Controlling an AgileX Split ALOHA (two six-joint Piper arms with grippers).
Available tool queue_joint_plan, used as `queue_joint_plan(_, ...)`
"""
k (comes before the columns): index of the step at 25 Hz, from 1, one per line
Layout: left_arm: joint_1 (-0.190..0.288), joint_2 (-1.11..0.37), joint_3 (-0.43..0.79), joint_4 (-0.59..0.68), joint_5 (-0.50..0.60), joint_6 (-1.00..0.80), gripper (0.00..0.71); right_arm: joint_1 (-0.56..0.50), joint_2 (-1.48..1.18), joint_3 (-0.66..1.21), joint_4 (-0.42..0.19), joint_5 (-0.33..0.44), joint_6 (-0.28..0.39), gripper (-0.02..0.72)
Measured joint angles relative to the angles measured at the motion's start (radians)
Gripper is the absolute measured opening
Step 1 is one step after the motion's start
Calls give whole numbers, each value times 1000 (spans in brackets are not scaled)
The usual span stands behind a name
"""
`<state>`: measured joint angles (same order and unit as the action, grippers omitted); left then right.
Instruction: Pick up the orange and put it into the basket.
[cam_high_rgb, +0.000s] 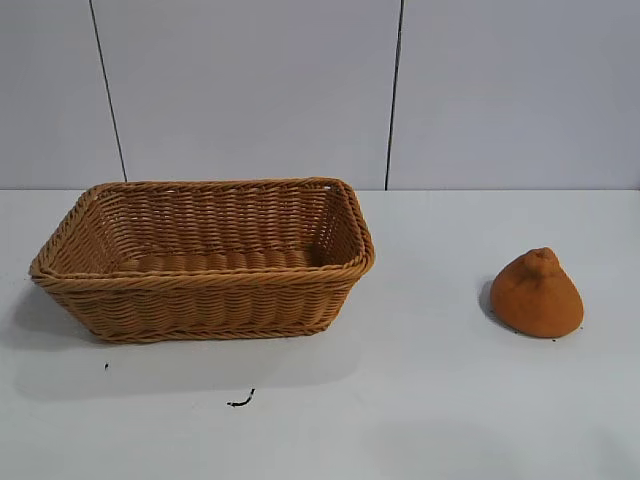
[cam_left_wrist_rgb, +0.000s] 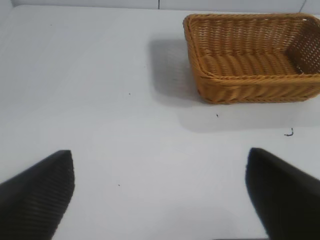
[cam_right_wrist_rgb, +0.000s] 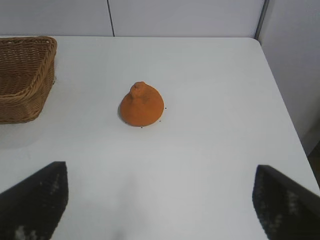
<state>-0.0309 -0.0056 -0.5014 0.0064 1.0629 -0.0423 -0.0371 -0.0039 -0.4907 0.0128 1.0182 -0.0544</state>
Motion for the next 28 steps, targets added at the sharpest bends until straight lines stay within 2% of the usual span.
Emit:
queue_joint_plan(9,0,0,0,0,0,0,666,0,4,-1,-4,-2,-1,694)
queue_joint_plan(12,0,0,0,0,0,0,666,0,81,-32,-13,-6,-2,694)
queue_joint_plan(18,0,0,0,0,0,0,666,0,445,-174,11,-6,1,694)
queue_joint_plan(25,0,0,0,0,0,0,666,0,926,-434,91,-2,54,694)
queue_joint_plan(28,0,0,0,0,0,0,666,0,1115,-548,108,-2,54,694)
